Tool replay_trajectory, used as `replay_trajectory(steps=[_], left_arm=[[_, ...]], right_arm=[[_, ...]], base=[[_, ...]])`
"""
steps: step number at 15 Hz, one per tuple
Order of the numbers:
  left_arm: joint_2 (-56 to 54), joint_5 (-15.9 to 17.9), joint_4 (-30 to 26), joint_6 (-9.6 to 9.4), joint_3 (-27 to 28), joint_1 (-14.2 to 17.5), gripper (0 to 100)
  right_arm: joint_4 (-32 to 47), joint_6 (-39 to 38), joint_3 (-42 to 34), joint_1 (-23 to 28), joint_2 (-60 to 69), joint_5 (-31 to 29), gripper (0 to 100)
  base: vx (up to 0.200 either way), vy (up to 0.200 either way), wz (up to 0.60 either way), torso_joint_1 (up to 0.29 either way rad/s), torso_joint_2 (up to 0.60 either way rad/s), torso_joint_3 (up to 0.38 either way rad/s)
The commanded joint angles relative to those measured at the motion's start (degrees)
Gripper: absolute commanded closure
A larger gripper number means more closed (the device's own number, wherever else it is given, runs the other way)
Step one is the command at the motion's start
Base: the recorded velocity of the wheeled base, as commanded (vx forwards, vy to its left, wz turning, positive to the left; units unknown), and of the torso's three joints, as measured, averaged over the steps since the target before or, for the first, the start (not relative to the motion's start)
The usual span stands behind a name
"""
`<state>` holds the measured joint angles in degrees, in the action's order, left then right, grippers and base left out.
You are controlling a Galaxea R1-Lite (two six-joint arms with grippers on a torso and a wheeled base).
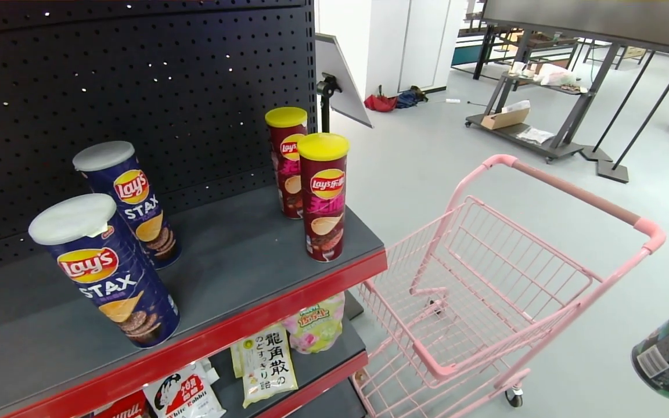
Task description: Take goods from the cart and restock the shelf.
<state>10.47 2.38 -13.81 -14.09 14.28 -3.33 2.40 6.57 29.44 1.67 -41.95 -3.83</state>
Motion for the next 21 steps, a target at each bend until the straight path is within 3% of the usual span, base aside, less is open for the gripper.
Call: replay_trajectory(steps=[1,11,12,16,18,21], left_arm=[[0.0,0.0,0.0,0.03,0.0,0.0,0],[-0.9,-0.1,0.0,-0.32,-0.1,0.0,0],[-0.9,-0.4,-0.1,-1.02,-0.3,0.1,0],[-1.2,-3.8,-1.6,-6.83,-0.6,0.1,0],[-3.5,-3.9,-3.8,-8.32,-0.7,0.1,0],[-6.1,-3.9,-6.1,-8.41,-0.8,0.1,0]], right_arm=[[0.0,0.2,-0.1,0.0,-0.4,0.0,100],[-0.6,0.5,-2.5,-0.1,0.3,0.0,100],[-0.6,0.5,-2.9,0.0,0.6,0.0,100],[-0.6,0.0,-4.2,0.0,4.4,1.1,100],[-0.5,-0.2,-5.1,0.0,6.4,1.5,100],[-0.6,-0.1,-6.1,-0.1,7.5,1.8,100]], base=[[0.0,0.0,0.0,0.027,-0.05,-0.027],[0.0,0.0,0.6,0.009,0.0,-0.001],[0.0,0.0,0.0,0.0,0.0,0.0],[0.0,0.0,0.0,0.0,0.0,0.0],[0.0,0.0,0.0,0.0,0.0,0.0],[0.0,0.0,0.0,0.0,0.0,0.0]])
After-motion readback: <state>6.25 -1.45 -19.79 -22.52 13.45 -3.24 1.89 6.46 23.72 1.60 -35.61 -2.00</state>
